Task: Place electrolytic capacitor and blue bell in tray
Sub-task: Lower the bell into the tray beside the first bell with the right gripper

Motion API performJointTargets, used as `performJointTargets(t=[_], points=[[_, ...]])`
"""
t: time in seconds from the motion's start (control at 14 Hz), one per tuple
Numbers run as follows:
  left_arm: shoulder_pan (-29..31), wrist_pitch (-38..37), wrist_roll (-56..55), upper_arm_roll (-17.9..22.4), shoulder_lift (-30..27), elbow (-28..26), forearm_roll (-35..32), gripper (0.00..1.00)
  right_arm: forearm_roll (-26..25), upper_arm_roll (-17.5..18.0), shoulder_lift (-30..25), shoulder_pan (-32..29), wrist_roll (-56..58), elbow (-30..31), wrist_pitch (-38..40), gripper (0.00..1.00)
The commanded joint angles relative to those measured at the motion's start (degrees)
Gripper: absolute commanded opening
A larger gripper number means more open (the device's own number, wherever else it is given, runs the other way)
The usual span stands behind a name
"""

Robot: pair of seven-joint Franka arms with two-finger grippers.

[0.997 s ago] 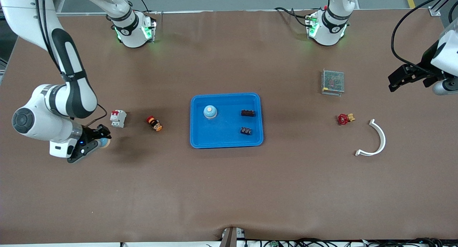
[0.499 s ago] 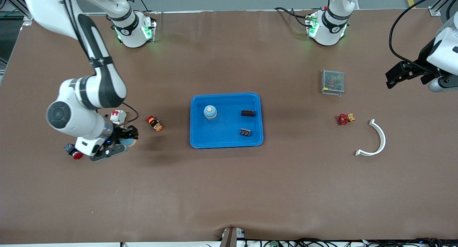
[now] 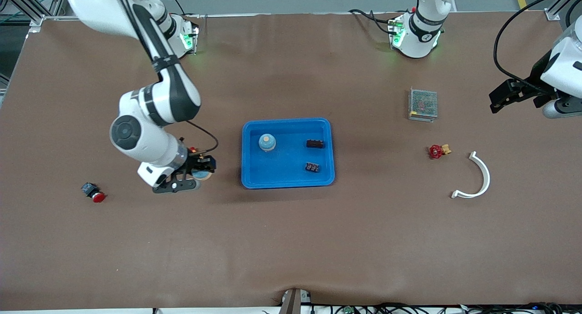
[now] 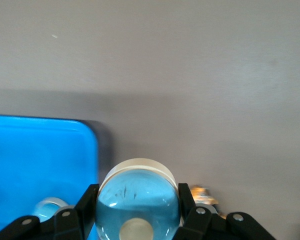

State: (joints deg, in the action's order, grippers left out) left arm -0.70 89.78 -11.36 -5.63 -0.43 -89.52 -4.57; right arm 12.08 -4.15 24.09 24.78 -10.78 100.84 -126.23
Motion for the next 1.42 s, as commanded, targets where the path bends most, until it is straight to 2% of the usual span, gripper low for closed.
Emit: performJointTargets(t=[0.0, 0.28, 0.5, 0.78, 1.35], points=[[0.08, -0.13, 0.99, 0.53, -0.45, -0.30, 0.97, 1.00, 0.66, -0.68, 1.83, 5.00, -9.31, -1.52, -2.52, 0.48], [0.08, -0.13, 1.07, 0.88, -0.10, 0.05, 0.88, 1.00, -0.04, -0.86, 5.26, 10.98, -20.84, -3.89, -5.16, 0.48], [0.09, -0.22, 1.07, 0.88, 0.08, 0.84, 0.62, 1.00, -2.23, -0.95, 7.46, 13.10, -25.94, -4.68, -6.74, 0.48], [0.08, -0.31, 1.07, 0.88, 0.60, 0.84, 0.79, 1.00, -5.57, -0.95, 11.14, 15.12, -29.38, -4.33, -11.31, 0.49], [0.00, -1.36, 1.07, 0.88, 0.61, 0.14, 0.88, 1.00, -5.67, -1.04, 16.60, 17.41, -30.35, -4.25, -17.20, 0.49]])
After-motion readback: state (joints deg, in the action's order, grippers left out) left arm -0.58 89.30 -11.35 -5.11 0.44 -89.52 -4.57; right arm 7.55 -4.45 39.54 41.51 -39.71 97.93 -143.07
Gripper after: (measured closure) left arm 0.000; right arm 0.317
